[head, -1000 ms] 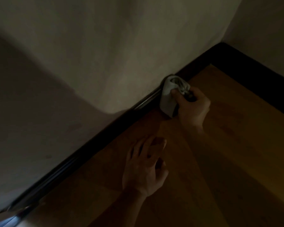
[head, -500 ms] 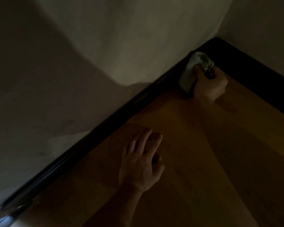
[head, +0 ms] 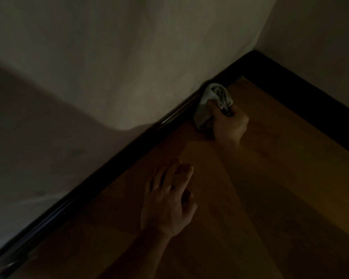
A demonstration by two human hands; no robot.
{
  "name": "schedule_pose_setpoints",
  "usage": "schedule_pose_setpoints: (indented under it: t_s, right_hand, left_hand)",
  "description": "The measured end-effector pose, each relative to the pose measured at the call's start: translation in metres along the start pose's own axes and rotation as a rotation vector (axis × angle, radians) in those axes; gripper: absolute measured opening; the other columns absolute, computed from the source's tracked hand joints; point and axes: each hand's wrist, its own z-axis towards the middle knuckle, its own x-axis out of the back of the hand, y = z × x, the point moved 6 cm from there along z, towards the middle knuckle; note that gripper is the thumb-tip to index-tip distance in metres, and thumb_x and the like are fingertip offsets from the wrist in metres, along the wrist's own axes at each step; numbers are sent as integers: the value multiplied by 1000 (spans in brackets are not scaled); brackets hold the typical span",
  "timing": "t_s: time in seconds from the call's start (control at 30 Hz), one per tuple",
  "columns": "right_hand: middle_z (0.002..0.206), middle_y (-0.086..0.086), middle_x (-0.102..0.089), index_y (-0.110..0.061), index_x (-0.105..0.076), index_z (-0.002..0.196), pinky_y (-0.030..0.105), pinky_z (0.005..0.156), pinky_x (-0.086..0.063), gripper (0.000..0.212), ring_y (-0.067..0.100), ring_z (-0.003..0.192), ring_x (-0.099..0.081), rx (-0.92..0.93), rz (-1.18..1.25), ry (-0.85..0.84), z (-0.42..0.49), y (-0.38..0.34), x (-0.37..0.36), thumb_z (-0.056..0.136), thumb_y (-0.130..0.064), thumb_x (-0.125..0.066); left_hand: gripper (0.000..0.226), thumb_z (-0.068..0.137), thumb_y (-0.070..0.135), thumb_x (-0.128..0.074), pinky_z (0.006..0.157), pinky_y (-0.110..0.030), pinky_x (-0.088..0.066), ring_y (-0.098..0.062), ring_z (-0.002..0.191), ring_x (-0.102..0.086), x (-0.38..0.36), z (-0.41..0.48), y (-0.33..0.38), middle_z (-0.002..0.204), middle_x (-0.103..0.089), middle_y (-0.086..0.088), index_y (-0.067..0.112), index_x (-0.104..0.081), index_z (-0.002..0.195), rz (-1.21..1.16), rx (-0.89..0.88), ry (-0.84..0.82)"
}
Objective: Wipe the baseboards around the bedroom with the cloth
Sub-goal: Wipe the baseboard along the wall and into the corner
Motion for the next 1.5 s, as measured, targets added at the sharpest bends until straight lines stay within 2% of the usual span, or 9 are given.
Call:
schedule_pose_setpoints:
  t_s: [0.1, 0.23, 0.37, 0.5, 0.7, 0.87, 0.97, 1.13, 1.5]
  right_hand:
    - [88, 4, -74, -9, -73, 89, 26, 60, -53, 33, 12, 74, -67, -12, 21, 30, -4, -2, 2, 81, -39, -82]
    - [74, -9, -64, -20, -67, 85, 8, 47, -41, 21, -7, 56, -54, -55, 83, 24, -23, -1, -8, 84, -36, -81]
    - [79, -8, -69, -20, -72, 88, 17, 54, -51, 20, -4, 67, -62, -49, 123, -74, -44, 6, -13, 82, -35, -82]
    - [71, -11, -64, -19, -69, 84, 10, 46, -43, 19, -7, 56, -57, -122, 198, 53, -40, 0, -12, 83, -33, -81]
    - [81, -8, -71, -32, -68, 79, 37, 67, -62, 16, 10, 78, -70, -100, 148, -119, -70, 9, -25, 82, -40, -82]
    - [96, -6, -75, -22, -74, 99, 36, 76, -63, 29, 10, 91, -72, -90, 170, -270, -59, 10, -18, 78, -38, -85]
    - [95, -5, -72, -17, -69, 100, 30, 74, -61, 26, 8, 88, -70, -43, 171, -194, -42, 4, 2, 84, -33, -81]
    - [85, -9, -66, -20, -64, 95, 29, 71, -58, 13, 3, 78, -64, -2, 189, -123, -16, -1, 12, 91, -26, -74]
    - [83, -9, -61, -14, -75, 103, 21, 69, -44, 24, 8, 81, -59, 30, -14, 101, 47, -23, 23, 88, -32, -77]
  left_hand:
    - [69, 83, 55, -52, 113, -51, -34, -25, 143, -33, 0, 0, 0, 160, -37, 3, 43, -39, 150, 4, -2, 0]
    - [69, 83, 54, -51, 113, -52, -34, -26, 143, -35, -1, -1, -1, 160, -36, 2, 42, -39, 151, -18, 6, 7]
    - [69, 83, 52, -51, 113, -52, -34, -26, 143, -33, 2, -2, 1, 159, -37, -1, 39, -40, 150, -3, -21, 33]
    - [68, 84, 55, -49, 115, -51, -29, -27, 144, -34, 1, -2, -1, 160, -36, 2, 42, -37, 150, -22, -4, 21]
    - [65, 83, 55, -47, 107, -54, -40, -32, 136, -43, 4, -3, 1, 155, -43, -3, 37, -41, 145, -13, -25, 57]
    - [63, 80, 48, -50, 100, -51, -43, -31, 127, -47, 9, -1, 4, 144, -51, -5, 32, -53, 142, -26, -16, 106]
    - [58, 80, 44, -51, 95, -48, -46, -29, 119, -52, 14, 18, 15, 133, -56, -5, 28, -61, 135, -49, -34, 137]
    - [58, 84, 43, -54, 105, -46, -43, -25, 130, -47, 6, 45, 33, 146, -50, -3, 27, -56, 140, -68, -130, 109]
    - [64, 88, 52, -49, 113, -45, -32, -22, 142, -35, -4, 47, 32, 158, -39, 3, 37, -44, 149, 2, -107, 58]
